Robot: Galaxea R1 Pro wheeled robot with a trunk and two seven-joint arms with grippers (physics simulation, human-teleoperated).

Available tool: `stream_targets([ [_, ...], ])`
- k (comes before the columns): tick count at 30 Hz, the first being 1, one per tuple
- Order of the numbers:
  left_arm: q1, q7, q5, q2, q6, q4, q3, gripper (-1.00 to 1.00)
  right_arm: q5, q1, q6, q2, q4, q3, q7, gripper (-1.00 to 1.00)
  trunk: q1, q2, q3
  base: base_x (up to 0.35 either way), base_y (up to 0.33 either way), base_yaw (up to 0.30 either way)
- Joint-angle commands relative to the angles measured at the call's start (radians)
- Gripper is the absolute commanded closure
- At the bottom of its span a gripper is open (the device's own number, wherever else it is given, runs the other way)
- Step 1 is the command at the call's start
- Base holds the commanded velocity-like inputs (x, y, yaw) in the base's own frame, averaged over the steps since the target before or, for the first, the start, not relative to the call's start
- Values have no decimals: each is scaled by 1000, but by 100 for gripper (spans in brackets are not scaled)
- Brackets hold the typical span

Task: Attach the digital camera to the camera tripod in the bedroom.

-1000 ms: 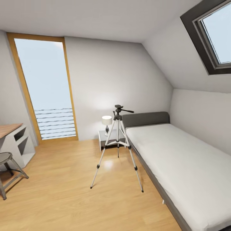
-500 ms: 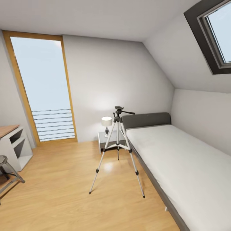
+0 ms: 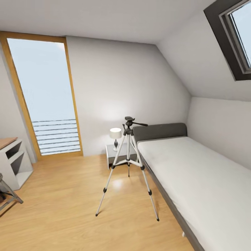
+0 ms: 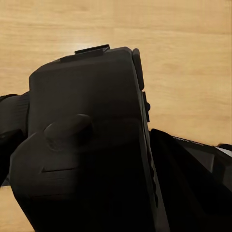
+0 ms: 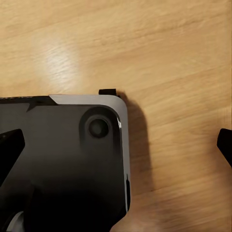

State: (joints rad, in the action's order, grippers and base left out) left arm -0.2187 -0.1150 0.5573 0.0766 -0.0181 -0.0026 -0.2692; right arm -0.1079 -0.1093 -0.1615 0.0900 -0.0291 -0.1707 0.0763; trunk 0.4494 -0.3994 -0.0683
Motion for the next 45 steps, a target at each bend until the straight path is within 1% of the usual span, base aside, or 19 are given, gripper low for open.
stream_targets([
  [1, 0, -5, 9, 0, -2, 1, -8, 100, -10, -1, -6, 1, -3, -9, 2, -100, 1, -1, 0, 190, 0, 0],
  [45, -1, -5, 9, 2, -2, 1, -7, 100, -10, -1, -4, 1, -3, -9, 2, -100, 1, -1, 0, 178, 0, 0],
])
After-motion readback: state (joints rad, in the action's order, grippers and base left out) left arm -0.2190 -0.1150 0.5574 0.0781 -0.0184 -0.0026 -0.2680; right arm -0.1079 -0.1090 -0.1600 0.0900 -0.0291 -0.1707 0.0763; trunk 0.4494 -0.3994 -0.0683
